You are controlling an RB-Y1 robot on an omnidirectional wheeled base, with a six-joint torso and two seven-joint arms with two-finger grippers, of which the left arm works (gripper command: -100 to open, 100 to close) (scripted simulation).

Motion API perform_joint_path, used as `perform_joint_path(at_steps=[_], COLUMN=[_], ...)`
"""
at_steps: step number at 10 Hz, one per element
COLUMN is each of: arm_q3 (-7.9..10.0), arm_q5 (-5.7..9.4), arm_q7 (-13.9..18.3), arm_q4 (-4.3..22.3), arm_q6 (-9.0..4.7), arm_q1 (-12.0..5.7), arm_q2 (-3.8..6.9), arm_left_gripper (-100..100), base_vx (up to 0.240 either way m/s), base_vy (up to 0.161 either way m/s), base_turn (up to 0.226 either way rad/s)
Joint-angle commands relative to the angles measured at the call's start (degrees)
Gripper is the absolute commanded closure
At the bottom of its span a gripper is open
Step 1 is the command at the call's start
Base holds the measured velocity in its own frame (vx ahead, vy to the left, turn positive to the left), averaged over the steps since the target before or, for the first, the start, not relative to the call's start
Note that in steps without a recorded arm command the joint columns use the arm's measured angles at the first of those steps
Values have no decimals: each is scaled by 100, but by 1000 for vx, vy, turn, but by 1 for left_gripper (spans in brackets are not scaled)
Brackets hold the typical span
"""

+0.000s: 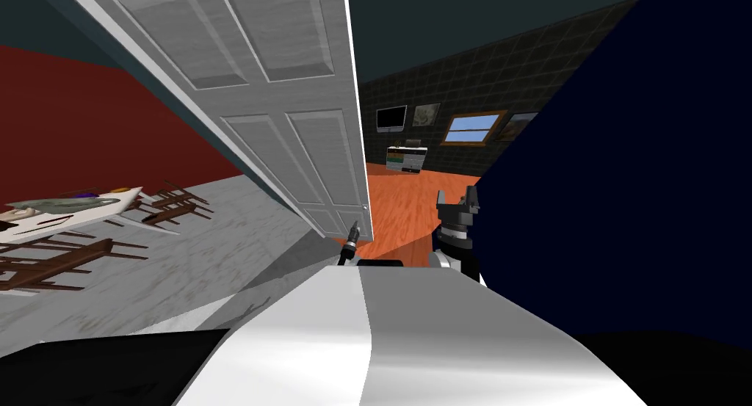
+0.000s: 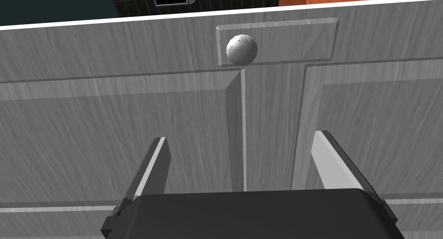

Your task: Push the door open

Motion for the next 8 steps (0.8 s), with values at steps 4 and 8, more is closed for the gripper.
perform_joint_path(at_steps=[4, 8], arm_q3=[52, 114], arm_q5=[17, 36], arm_q7=[-31, -67], arm_q4=[85, 185], arm_q6=[-82, -179], arm_q1=[-37, -80], arm_q2=[27, -23], arm_left_gripper=[-100, -100], base_vx=[167, 223], base_vy=[-22, -34], base_turn=[-23, -26])
